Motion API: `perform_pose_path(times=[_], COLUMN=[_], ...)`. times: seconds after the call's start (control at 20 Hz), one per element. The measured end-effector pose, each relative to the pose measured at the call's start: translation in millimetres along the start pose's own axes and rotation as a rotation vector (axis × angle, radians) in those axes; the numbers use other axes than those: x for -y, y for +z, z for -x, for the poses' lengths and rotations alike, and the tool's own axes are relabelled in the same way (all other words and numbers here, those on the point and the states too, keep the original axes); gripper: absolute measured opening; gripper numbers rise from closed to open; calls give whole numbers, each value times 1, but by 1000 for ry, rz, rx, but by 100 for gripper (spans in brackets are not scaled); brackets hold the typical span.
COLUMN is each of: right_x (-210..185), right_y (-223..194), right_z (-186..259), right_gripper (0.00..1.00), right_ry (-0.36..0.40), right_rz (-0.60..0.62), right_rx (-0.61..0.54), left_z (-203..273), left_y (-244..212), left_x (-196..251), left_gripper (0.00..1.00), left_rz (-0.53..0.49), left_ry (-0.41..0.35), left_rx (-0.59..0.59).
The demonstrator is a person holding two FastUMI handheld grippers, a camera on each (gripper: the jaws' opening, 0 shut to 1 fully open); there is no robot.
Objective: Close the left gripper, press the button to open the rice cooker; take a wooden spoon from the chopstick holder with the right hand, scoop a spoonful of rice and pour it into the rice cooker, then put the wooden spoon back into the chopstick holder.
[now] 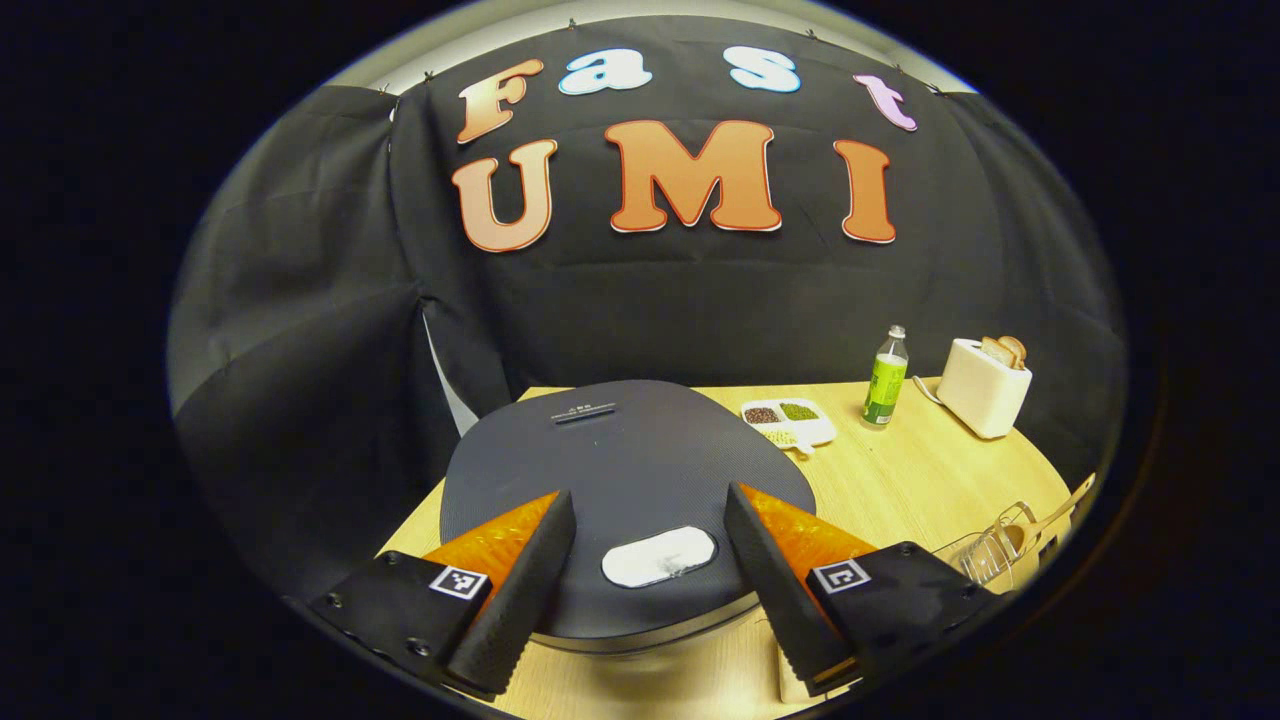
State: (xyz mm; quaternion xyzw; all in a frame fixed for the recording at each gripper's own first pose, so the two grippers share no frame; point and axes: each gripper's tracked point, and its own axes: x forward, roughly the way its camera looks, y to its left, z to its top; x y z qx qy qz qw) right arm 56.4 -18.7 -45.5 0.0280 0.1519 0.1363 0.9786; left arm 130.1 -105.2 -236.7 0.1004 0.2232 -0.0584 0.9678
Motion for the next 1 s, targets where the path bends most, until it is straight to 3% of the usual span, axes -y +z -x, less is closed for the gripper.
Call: perform_pose_path(times=[0.05, 0.15, 0.2, 0.45, 0.5, 0.55, 0.65, 0.7, 0.85, 1.0], right_x=[1, 4, 6, 11, 12, 13, 15, 15, 18, 22], right_y=[2, 6, 8, 25, 30, 35, 45, 50, 62, 72], right_z=[0, 1, 1, 4, 4, 4, 6, 8, 12, 19], right_gripper=[94, 94, 94, 94, 94, 94, 94, 94, 94, 94], right_ry=[-2, -9, -13, -19, -21, -24, -31, -33, -42, -54], right_rz=[-1, 3, 5, 22, 30, 39, 58, 66, 96, 127], right_rx=[5, 16, 23, 65, 76, 86, 111, 123, 152, 182], left_z=[3, 14, 20, 77, 91, 107, 139, 157, 211, 254], left_y=[-1, 5, 17, 105, 126, 145, 177, 194, 240, 257], left_x=[-1, -5, -5, -12, -15, -21, -41, -51, -70, -86], left_gripper=[100, 94, 100, 100, 94, 100, 94, 100, 97, 94], left_rz=[7, 54, 70, 91, 98, 97, 72, 56, 31, 9], left_ry=[3, 7, 3, -33, -38, -31, 20, 46, 102, 164], left_rx=[-22, -45, -22, 98, 126, 154, 202, 241, 361, 431])
